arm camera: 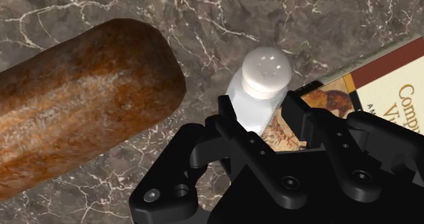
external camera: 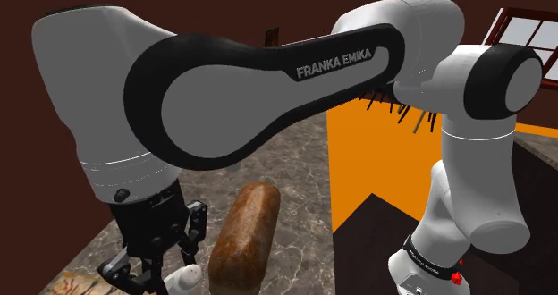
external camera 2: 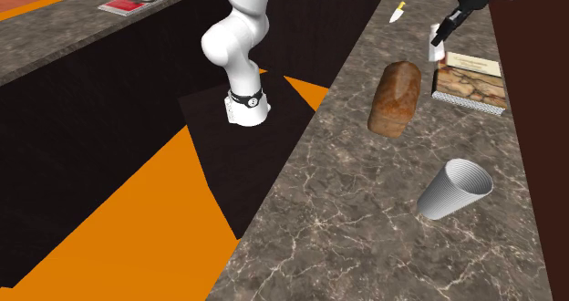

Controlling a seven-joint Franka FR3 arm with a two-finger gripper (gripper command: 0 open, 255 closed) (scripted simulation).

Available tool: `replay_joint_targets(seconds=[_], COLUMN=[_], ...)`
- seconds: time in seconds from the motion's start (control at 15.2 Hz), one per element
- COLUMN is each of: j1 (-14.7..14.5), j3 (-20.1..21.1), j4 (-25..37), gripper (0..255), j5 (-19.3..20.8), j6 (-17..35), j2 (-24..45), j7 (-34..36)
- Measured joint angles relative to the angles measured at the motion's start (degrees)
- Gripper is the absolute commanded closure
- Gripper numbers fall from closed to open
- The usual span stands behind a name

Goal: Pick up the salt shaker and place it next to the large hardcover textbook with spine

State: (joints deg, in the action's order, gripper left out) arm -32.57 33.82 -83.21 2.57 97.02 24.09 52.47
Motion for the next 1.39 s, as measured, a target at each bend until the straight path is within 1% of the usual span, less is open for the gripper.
replay_joint_targets(seconds=[1.12, 1.39], j1=[0.26, -0.05], j3=[-0.96, -1.34], j4=[-9.68, -10.7], gripper=[255, 255], j5=[1.35, 2.0], j6=[11.85, 14.08], j2=[2.61, 3.96], j7=[-0.59, -0.48])
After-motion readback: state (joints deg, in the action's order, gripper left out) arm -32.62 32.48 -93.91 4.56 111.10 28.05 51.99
